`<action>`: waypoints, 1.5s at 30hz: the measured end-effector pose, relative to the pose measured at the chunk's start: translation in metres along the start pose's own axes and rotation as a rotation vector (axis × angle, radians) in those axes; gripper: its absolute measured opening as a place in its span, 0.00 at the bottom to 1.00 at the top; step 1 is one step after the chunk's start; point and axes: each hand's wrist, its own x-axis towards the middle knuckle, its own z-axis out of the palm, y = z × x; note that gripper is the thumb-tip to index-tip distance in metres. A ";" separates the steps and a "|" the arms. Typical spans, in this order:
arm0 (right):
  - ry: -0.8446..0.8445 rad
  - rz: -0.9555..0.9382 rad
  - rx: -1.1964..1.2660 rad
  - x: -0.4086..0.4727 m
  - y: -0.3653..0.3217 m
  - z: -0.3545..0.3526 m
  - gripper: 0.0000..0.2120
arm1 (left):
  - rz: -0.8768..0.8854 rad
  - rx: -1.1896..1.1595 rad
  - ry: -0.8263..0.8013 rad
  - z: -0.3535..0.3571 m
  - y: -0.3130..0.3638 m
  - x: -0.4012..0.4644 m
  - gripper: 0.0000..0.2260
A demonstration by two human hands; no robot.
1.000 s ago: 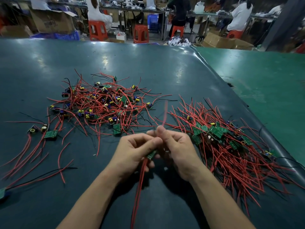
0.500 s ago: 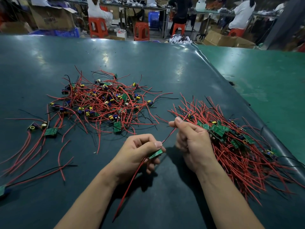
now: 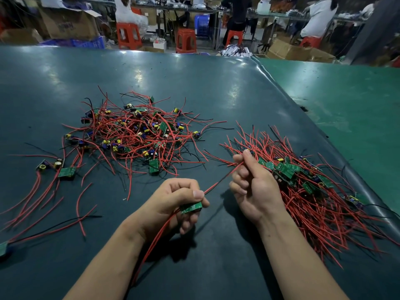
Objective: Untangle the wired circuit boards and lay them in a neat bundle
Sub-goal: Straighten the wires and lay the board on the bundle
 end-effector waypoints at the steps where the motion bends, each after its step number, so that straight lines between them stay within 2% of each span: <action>1: 0.004 0.001 0.007 0.000 -0.002 -0.001 0.15 | -0.003 -0.007 0.005 -0.001 0.000 0.000 0.07; 5: -0.042 0.093 0.040 -0.004 -0.004 -0.002 0.24 | -0.024 -0.028 0.037 -0.002 0.002 0.003 0.08; 8: -0.039 0.116 0.092 -0.003 -0.005 -0.003 0.23 | 0.004 -0.055 0.072 -0.001 0.002 0.005 0.06; 10: -0.035 0.093 -0.035 -0.001 -0.004 -0.002 0.24 | 0.078 -0.053 0.172 0.001 0.000 0.007 0.05; 12: -0.093 0.061 -0.323 -0.004 0.002 -0.002 0.27 | 0.162 -0.069 0.276 0.003 -0.002 0.011 0.06; 15: -0.289 0.038 -0.634 -0.016 0.018 0.003 0.19 | 0.228 -0.069 0.364 0.006 -0.006 0.014 0.10; 19: -0.439 0.001 -0.606 -0.025 0.024 0.008 0.08 | 0.242 -0.010 0.404 0.007 -0.009 0.017 0.14; 22: -0.354 -0.179 -0.702 -0.024 0.021 0.008 0.07 | 0.271 -0.032 0.455 0.003 -0.009 0.021 0.20; 24: -0.263 -0.277 -0.680 -0.023 0.019 0.008 0.08 | 0.391 -0.023 0.565 -0.003 -0.007 0.023 0.18; 26: -0.189 -0.361 -0.530 -0.024 0.013 0.009 0.08 | 0.567 0.022 0.742 -0.014 -0.005 0.021 0.10; 28: -0.126 -0.492 -0.375 -0.025 0.003 0.011 0.07 | 0.715 0.122 0.906 -0.023 -0.006 0.018 0.09; 31: 0.047 -0.682 -0.197 -0.026 -0.008 0.012 0.09 | 0.744 0.368 1.070 -0.026 -0.009 0.018 0.09; 33: 0.194 -0.610 -0.021 -0.026 -0.007 0.014 0.11 | 0.703 0.603 1.134 -0.025 -0.011 0.019 0.07; 35: 0.279 -0.417 0.108 -0.027 0.001 0.015 0.18 | 0.663 0.857 1.139 -0.025 -0.012 0.020 0.05; 37: 0.321 -0.268 0.129 -0.025 0.009 0.013 0.19 | 0.595 1.022 1.142 -0.025 -0.013 0.021 0.09; 41: 0.282 -0.173 0.009 -0.021 0.013 0.011 0.15 | 0.385 1.202 1.160 -0.029 -0.013 0.021 0.21; 43: 0.270 -0.153 -0.048 -0.019 0.014 0.012 0.14 | 0.297 1.229 1.133 -0.034 -0.013 0.021 0.18; 45: 0.258 -0.131 -0.099 -0.018 0.018 0.013 0.14 | 0.324 1.192 1.118 -0.036 -0.012 0.019 0.10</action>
